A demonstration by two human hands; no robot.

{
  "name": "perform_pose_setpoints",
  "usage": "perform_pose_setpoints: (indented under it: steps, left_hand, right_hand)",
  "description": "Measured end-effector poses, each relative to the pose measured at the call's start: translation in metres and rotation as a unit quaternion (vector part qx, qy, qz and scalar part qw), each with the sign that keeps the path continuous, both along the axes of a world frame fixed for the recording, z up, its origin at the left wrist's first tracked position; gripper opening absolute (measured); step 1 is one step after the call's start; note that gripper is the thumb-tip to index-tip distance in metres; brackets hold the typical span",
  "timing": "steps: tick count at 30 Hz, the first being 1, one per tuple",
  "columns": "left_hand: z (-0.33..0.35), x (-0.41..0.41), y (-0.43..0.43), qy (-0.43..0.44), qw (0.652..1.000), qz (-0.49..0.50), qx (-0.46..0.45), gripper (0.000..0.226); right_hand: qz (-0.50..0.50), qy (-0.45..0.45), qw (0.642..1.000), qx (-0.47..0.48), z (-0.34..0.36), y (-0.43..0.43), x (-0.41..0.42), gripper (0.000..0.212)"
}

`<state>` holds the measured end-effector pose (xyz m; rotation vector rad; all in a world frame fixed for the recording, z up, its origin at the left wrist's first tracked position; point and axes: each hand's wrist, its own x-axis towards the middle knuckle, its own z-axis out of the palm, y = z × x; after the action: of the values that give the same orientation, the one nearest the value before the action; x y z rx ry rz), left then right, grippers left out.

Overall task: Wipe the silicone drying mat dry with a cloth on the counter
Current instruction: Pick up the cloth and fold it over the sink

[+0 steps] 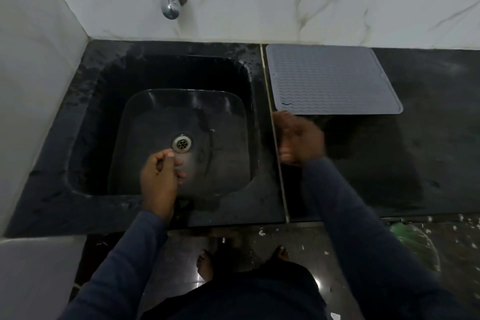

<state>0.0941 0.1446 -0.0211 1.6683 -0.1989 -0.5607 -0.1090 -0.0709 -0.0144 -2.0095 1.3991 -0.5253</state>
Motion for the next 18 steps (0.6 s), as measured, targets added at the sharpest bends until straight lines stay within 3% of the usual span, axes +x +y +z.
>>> perform_pose_setpoints:
  steps: [2, 3, 5, 8, 10, 12, 14, 16, 17, 18]
  left_hand:
    - [-0.003, 0.009, 0.007, 0.015, 1.0, 0.0, -0.003, 0.011]
    - [-0.004, 0.011, 0.009, 0.023, 1.0, 0.002, -0.004, 0.01]
    - [-0.008, 0.008, 0.008, 0.03, 1.0, 0.004, -0.001, 0.009]
    - [-0.008, -0.009, 0.0, 0.057, 0.998, -0.006, 0.006, 0.01]
    - [-0.002, -0.019, -0.007, 0.072, 0.997, -0.027, 0.003, 0.009]
    - [0.012, -0.017, -0.008, 0.071, 0.996, -0.046, -0.02, 0.009]
    - [0.031, -0.005, -0.002, 0.055, 0.996, -0.041, -0.049, 0.011]
    - [0.043, 0.012, 0.004, 0.047, 0.996, -0.016, -0.074, 0.015]
    - [0.045, 0.019, 0.006, 0.051, 0.995, -0.002, -0.08, 0.017]
    - [0.045, 0.025, 0.005, 0.057, 0.995, 0.017, -0.08, 0.018]
  right_hand:
    - [-0.12, 0.105, 0.987, 0.013, -0.027, -0.036, -0.061, 0.026]
    - [-0.139, 0.173, 0.975, 0.015, -0.04, -0.043, -0.081, 0.031]
    - [-0.135, 0.214, 0.967, 0.024, -0.053, -0.013, -0.079, 0.028]
    - [0.034, 0.116, 0.992, 0.032, -0.035, 0.076, 0.003, 0.039]
    - [0.128, 0.061, 0.988, 0.067, -0.014, 0.106, 0.05, 0.025]
    - [0.15, -0.017, 0.982, 0.114, 0.022, 0.098, 0.076, 0.016]
    - [0.167, -0.163, 0.956, 0.176, 0.077, 0.076, 0.08, 0.005]
    - [0.175, -0.337, 0.885, 0.268, 0.116, 0.054, 0.079, 0.011]
    - [0.167, -0.372, 0.862, 0.301, 0.12, 0.042, 0.083, 0.019]
    - [0.169, -0.355, 0.865, 0.312, 0.112, 0.036, 0.093, 0.023]
